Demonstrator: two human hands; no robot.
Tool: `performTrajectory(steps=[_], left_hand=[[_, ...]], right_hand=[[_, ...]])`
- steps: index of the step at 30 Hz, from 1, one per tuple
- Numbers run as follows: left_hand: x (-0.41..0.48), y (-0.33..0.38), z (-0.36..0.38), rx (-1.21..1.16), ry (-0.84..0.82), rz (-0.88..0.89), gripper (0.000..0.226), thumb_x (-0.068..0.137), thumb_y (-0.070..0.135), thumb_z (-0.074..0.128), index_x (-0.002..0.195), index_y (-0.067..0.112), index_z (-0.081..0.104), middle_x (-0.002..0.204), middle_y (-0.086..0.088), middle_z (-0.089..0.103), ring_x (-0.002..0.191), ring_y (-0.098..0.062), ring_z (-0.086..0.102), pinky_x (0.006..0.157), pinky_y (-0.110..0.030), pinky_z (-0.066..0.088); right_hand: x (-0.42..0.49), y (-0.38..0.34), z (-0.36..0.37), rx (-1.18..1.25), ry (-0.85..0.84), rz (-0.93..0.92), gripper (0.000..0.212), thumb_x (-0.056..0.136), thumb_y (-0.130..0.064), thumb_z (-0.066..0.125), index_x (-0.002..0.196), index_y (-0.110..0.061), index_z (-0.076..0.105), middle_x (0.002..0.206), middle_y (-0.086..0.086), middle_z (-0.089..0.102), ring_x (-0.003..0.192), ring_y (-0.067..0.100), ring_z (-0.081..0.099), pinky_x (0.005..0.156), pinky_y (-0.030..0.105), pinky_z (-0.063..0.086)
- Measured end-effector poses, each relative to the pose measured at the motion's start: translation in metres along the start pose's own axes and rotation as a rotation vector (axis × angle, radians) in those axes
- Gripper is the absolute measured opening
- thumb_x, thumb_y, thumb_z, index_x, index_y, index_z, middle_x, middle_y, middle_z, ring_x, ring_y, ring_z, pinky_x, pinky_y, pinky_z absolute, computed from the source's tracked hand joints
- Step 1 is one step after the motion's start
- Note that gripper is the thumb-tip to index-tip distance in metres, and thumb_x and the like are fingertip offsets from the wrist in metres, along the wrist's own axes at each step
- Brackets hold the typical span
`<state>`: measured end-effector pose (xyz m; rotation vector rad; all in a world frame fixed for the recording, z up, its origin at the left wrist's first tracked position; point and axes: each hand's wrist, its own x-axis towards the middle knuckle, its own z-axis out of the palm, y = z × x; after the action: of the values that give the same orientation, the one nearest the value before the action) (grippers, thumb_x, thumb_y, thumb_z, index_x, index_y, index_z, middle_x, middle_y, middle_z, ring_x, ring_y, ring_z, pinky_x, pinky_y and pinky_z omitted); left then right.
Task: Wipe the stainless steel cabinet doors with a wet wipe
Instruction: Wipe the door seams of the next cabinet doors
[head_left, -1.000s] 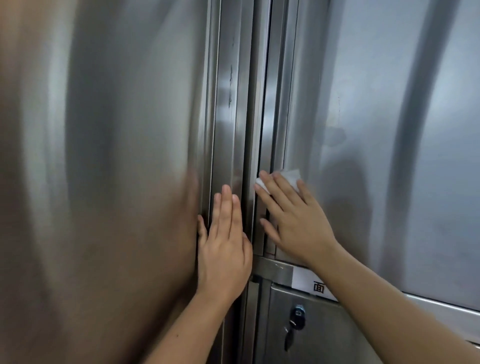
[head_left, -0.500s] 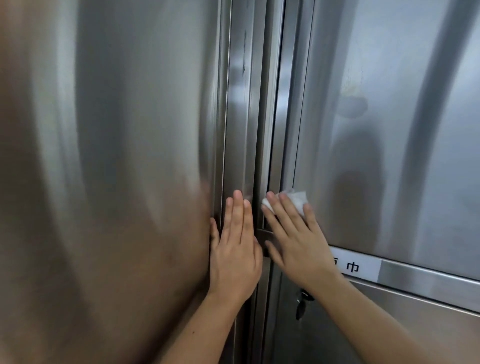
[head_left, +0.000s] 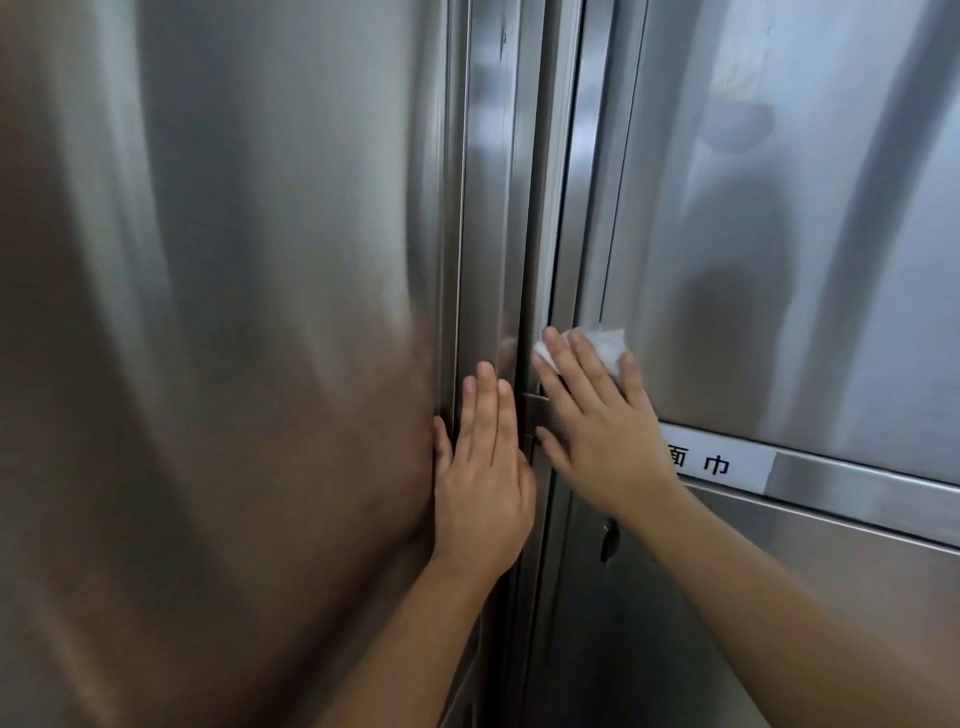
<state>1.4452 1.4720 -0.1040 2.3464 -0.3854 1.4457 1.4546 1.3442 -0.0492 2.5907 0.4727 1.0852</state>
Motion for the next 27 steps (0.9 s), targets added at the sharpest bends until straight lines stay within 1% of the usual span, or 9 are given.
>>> performTrajectory(steps=[3,7,10,15,17,19,20,23,27], left_hand=[[-0.007,-0.002,0.002,0.016,-0.021,0.004,0.059,0.084,0.017,0.034,0.14,0.0,0.022,0.149,-0.016,0.016,0.137,-0.032,0.019,0.102,-0.056,0.02],[-0.016,-0.004,0.0,0.008,-0.052,0.012,0.061,0.084,0.017,0.034,0.142,0.001,0.019,0.15,-0.014,0.013,0.138,-0.03,0.017,0.103,-0.055,0.015],[-0.023,-0.005,0.0,-0.024,-0.065,0.005,0.062,0.084,0.016,0.035,0.142,0.001,0.018,0.151,-0.013,0.013,0.139,-0.028,0.017,0.103,-0.055,0.011],[-0.031,-0.005,0.0,-0.061,-0.077,-0.01,0.059,0.085,0.015,0.034,0.141,0.001,0.021,0.15,-0.014,0.016,0.137,-0.031,0.019,0.103,-0.056,0.011],[-0.033,-0.005,-0.001,-0.061,-0.09,-0.013,0.058,0.086,0.015,0.033,0.141,0.001,0.021,0.15,-0.014,0.015,0.138,-0.03,0.018,0.104,-0.055,0.011],[-0.035,-0.005,-0.001,-0.063,-0.102,-0.024,0.058,0.087,0.015,0.032,0.141,0.002,0.02,0.15,-0.014,0.014,0.138,-0.029,0.017,0.104,-0.054,0.01],[-0.036,-0.005,0.0,-0.064,-0.107,-0.031,0.057,0.087,0.015,0.032,0.141,0.002,0.021,0.15,-0.014,0.015,0.138,-0.029,0.017,0.104,-0.055,0.01],[-0.043,-0.003,0.001,-0.07,-0.122,-0.052,0.057,0.087,0.015,0.031,0.141,0.002,0.022,0.15,-0.014,0.018,0.137,-0.03,0.018,0.102,-0.056,0.01],[-0.053,-0.002,0.002,-0.087,-0.168,-0.085,0.057,0.088,0.017,0.029,0.142,0.003,0.018,0.151,-0.013,0.014,0.139,-0.029,0.016,0.103,-0.055,0.009]], right_hand=[[-0.023,-0.011,0.007,0.024,-0.09,-0.006,0.068,0.09,-0.042,0.049,0.147,-0.015,0.022,0.155,0.003,0.009,0.143,0.023,0.007,0.111,0.047,0.005],[-0.03,-0.013,0.007,0.052,-0.134,0.004,0.067,0.096,-0.045,0.028,0.146,-0.021,-0.009,0.148,-0.005,-0.027,0.133,0.015,-0.03,0.105,0.041,-0.021],[-0.033,-0.017,0.001,0.087,-0.135,0.028,0.07,0.095,-0.045,0.029,0.146,-0.021,-0.013,0.147,-0.005,-0.029,0.134,0.014,-0.03,0.104,0.042,-0.021],[-0.056,-0.028,0.008,0.061,-0.209,-0.042,0.068,0.096,-0.04,0.029,0.145,-0.018,-0.013,0.146,-0.002,-0.031,0.129,0.019,-0.036,0.097,0.042,-0.033],[-0.062,-0.03,0.011,0.026,-0.228,-0.042,0.067,0.096,-0.038,0.031,0.146,-0.017,-0.009,0.147,0.001,-0.027,0.132,0.022,-0.03,0.1,0.047,-0.028],[-0.065,-0.032,0.012,-0.028,-0.205,-0.021,0.067,0.094,-0.037,0.036,0.147,-0.016,0.001,0.152,0.005,-0.013,0.139,0.024,-0.014,0.105,0.049,-0.016],[-0.065,-0.034,0.013,-0.053,-0.194,-0.013,0.067,0.094,-0.037,0.036,0.146,-0.015,0.0,0.152,0.007,-0.012,0.14,0.024,-0.012,0.105,0.049,-0.016],[-0.065,-0.043,0.021,-0.109,-0.24,0.002,0.067,0.099,-0.038,0.022,0.139,-0.01,-0.024,0.14,0.013,-0.038,0.127,0.027,-0.037,0.094,0.047,-0.033],[-0.068,-0.054,0.03,-0.157,-0.256,0.065,0.069,0.1,-0.039,0.016,0.133,-0.004,-0.035,0.133,0.018,-0.046,0.124,0.031,-0.041,0.092,0.047,-0.032]])
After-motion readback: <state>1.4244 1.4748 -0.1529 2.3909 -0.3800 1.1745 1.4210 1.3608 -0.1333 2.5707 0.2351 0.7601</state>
